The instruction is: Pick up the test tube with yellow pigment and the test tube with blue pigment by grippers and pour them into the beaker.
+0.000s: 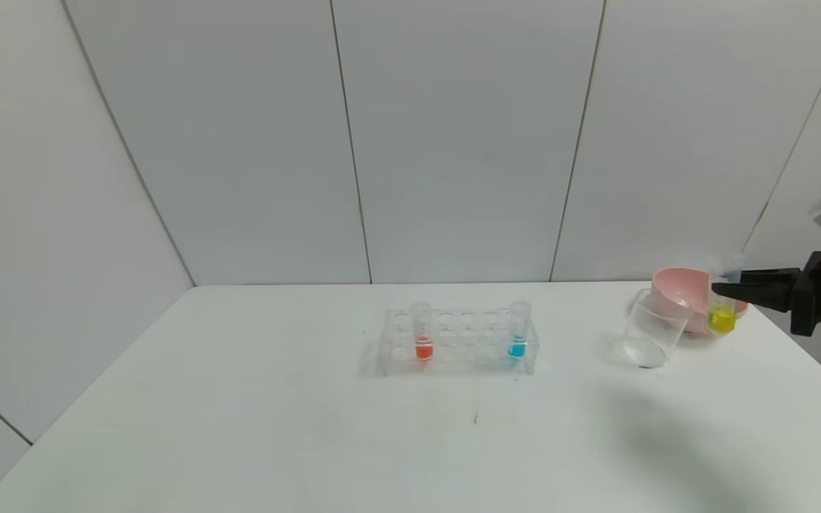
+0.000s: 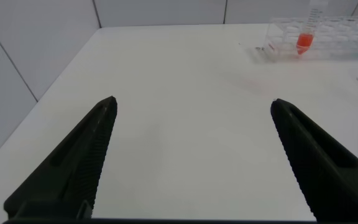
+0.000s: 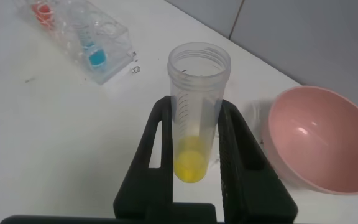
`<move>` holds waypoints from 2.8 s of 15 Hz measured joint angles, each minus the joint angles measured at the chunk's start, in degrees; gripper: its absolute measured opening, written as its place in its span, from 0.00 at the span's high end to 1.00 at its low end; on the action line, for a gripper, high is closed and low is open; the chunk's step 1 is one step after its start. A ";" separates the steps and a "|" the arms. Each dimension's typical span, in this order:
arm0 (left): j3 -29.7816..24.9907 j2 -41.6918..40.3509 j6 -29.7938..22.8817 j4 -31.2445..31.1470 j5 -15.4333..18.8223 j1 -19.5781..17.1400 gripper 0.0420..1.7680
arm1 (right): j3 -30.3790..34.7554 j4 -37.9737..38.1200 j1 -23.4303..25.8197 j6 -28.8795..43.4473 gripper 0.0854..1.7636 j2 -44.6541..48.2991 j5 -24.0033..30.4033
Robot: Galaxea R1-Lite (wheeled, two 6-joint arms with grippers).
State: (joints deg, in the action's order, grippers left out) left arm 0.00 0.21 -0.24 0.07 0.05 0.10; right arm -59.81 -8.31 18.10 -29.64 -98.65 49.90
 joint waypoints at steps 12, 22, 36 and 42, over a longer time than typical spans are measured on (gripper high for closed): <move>0.00 0.00 0.02 0.00 -0.05 0.00 0.00 | -28.78 33.77 4.61 -30.20 0.76 -12.15 -7.12; 0.00 0.00 0.02 0.00 -0.02 0.00 0.00 | -46.67 51.66 -1.60 -38.05 0.76 -17.36 -20.81; 0.00 0.00 0.00 0.00 -0.02 0.00 0.00 | -54.66 58.30 -11.28 -40.29 0.76 -20.09 -44.84; 0.00 0.00 0.02 0.00 -0.02 0.00 0.00 | -54.53 60.72 -13.56 -40.46 0.76 -20.42 -48.70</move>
State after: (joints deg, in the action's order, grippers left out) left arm 0.00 0.21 -0.22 0.07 0.02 0.10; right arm -114.34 52.41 4.55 -70.10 -119.07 1.19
